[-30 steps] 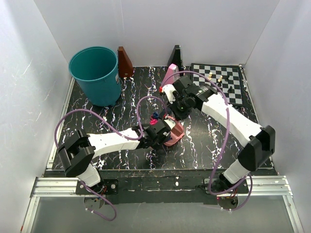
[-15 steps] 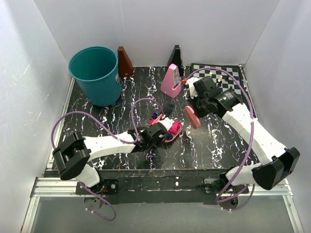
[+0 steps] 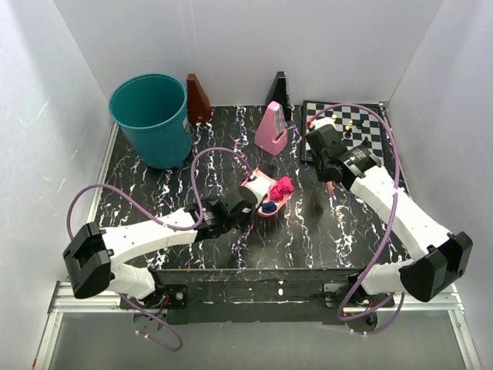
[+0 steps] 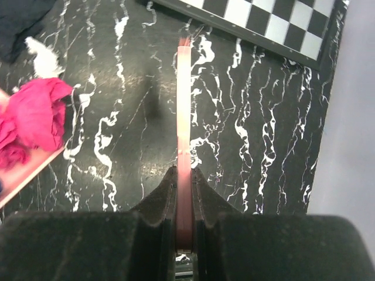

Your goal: Sweep away the paper scraps from the table

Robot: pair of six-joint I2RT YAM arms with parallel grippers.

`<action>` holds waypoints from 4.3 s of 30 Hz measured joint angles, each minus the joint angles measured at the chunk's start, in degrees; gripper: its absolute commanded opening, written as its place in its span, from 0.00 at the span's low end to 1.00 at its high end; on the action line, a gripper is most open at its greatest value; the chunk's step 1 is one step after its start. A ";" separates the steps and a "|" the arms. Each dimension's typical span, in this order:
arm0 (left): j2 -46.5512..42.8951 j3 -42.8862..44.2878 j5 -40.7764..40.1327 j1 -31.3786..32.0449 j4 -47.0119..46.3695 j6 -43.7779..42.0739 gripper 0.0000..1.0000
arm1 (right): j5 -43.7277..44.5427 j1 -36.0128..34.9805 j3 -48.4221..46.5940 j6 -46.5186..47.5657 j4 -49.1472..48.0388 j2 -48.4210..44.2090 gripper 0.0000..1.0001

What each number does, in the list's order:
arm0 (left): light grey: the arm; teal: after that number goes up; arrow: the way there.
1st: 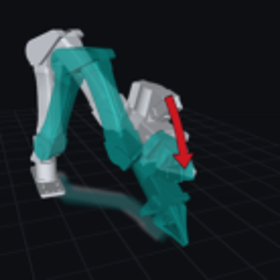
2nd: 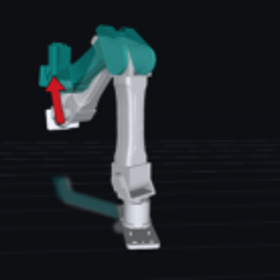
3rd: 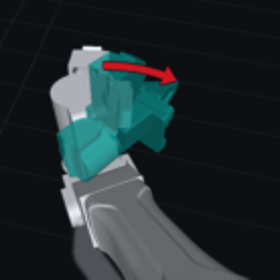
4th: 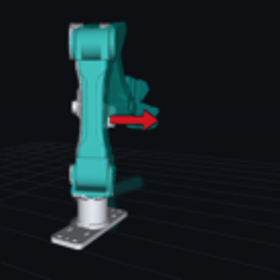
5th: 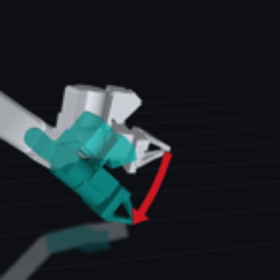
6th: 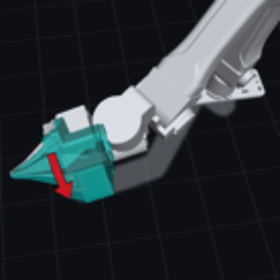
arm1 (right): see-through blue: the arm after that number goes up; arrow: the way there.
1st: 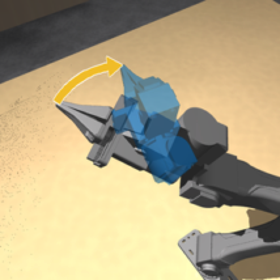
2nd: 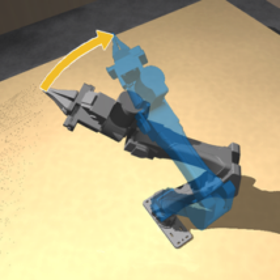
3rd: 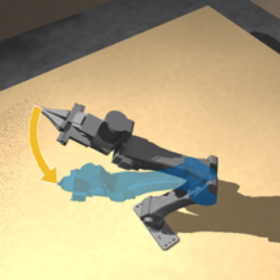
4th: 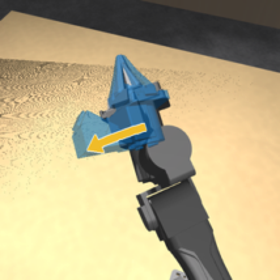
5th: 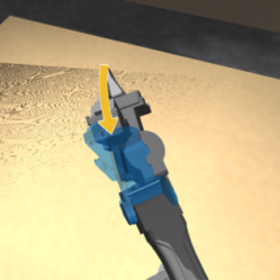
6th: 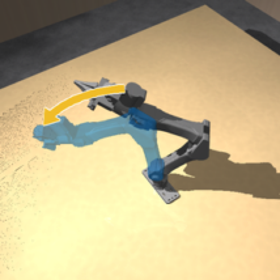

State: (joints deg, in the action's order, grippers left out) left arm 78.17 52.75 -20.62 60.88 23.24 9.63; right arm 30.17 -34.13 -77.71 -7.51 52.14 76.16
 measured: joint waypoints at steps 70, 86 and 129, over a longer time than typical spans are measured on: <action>14.29 14.93 72.54 -77.85 -68.57 97.55 0.00 | -8.28 1.49 11.10 -7.52 -7.30 -9.64 0.01; -2.43 20.44 71.12 -70.60 -37.40 66.66 0.00 | -25.31 1.42 -7.28 -26.45 -7.76 2.36 0.01; -26.82 5.31 49.86 -47.65 2.38 17.38 0.00 | -29.49 4.79 -11.37 -32.06 -4.02 13.70 0.01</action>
State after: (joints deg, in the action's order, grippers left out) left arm 51.35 58.06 29.23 13.23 25.63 27.00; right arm 0.69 -29.34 -89.08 -39.57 48.12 89.86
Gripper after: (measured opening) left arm 0.286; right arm 0.135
